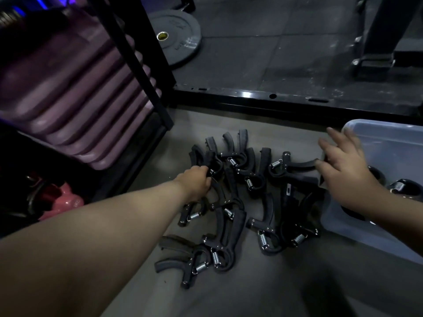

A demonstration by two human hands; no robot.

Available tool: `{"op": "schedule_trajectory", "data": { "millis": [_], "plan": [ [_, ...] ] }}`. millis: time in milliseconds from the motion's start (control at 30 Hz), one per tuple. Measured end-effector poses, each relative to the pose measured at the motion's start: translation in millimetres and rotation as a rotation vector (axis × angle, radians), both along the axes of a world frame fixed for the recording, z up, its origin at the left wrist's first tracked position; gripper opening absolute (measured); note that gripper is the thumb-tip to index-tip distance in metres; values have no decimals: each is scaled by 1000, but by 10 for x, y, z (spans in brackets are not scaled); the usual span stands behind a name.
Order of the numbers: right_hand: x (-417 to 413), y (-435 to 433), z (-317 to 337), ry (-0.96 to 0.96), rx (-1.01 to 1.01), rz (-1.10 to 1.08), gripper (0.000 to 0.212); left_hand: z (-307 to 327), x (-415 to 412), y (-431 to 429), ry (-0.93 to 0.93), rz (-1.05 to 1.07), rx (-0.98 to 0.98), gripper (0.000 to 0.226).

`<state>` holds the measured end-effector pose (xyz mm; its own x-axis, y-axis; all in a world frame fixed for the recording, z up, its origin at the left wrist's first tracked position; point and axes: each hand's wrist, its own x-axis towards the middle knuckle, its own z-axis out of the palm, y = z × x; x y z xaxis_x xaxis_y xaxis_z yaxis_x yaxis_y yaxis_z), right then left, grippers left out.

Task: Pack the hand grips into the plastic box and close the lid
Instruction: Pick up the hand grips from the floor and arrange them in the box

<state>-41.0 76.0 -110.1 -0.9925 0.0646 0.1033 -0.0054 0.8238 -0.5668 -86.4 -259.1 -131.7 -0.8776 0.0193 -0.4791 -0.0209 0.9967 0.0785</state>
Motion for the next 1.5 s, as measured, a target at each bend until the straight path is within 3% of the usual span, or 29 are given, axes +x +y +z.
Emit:
{"op": "schedule_trajectory", "data": {
  "millis": [267, 400, 700, 1067, 1200, 1233, 1333, 1500],
  "plan": [
    [15, 9, 1, 16, 7, 11, 55, -310, 78, 103, 110, 261, 78, 47],
    [19, -9, 13, 24, 2, 22, 68, -403, 147, 107, 172, 258, 89, 43],
    [43, -8, 35, 24, -12, 14, 61, -442, 270, 256, 396, 163, 29, 27],
    [41, -20, 10, 37, 5, 8, 67, 201, 6, 684, 561, 729, 854, 33],
    [40, -1, 33, 18, 34, 14, 59, 615, -14, 930, 214, 983, 1336, 2],
    [42, 3, 36, 10, 39, 15, 55, 676, -3, 978, 122, 983, 1404, 10],
    [53, 7, 53, -2, 27, 27, 56, 783, 40, 1118, -53, 875, 1528, 16],
    [41, 81, 97, -63, 41, 103, 55, 952, 144, 1314, -126, 793, 1582, 25]
  ]
}}
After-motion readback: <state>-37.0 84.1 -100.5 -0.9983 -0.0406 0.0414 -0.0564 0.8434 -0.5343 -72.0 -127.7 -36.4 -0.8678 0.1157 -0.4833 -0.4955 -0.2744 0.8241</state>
